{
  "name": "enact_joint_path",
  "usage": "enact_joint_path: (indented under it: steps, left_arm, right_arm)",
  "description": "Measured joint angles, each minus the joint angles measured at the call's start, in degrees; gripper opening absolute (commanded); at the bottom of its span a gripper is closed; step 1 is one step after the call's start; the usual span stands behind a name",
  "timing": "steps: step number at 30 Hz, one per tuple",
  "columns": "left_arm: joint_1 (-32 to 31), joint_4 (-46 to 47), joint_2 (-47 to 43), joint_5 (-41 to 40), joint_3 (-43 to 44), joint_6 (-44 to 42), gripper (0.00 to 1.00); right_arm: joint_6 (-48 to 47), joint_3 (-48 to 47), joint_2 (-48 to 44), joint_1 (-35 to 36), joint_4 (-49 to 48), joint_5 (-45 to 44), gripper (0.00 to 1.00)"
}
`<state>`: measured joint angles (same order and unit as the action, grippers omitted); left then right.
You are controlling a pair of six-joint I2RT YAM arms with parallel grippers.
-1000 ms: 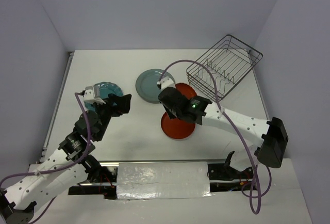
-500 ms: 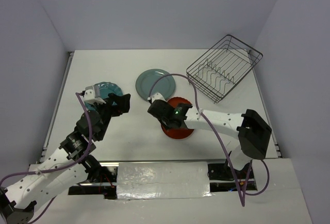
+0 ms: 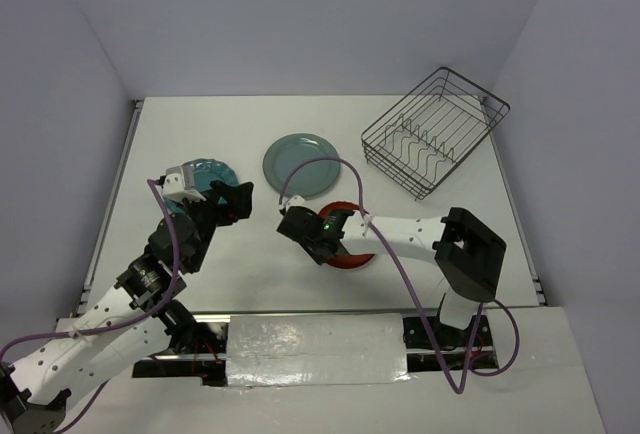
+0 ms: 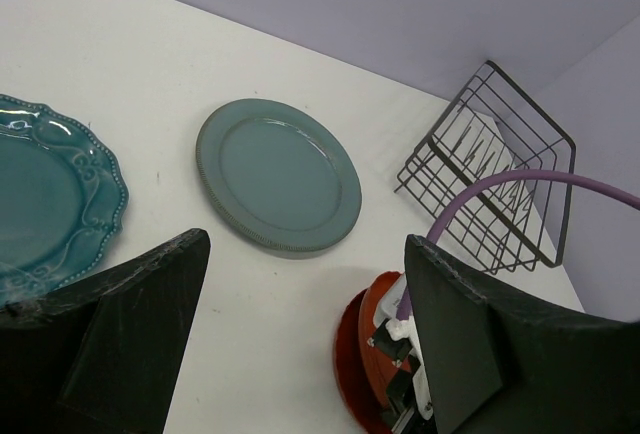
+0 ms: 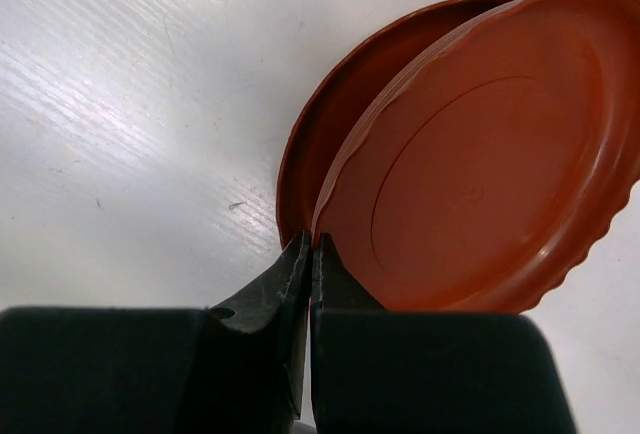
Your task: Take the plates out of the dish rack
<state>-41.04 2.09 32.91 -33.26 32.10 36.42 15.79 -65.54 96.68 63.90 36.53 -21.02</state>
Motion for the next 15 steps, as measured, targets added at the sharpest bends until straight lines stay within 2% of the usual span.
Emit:
enact_joint_path:
  steps: [11,15]
  left_arm:
    - [0.0,0.0,0.37,0.0,0.0,0.0,0.91]
    - [0.0,0.0,0.37,0.0,0.0,-0.02,0.91]
  right_arm:
    - [-0.02,-0.02,0.96,0.5,0.37,0.52,0.29]
    - [-0.07,-0.02,0.98,0.76,0.42,0.63,0.33]
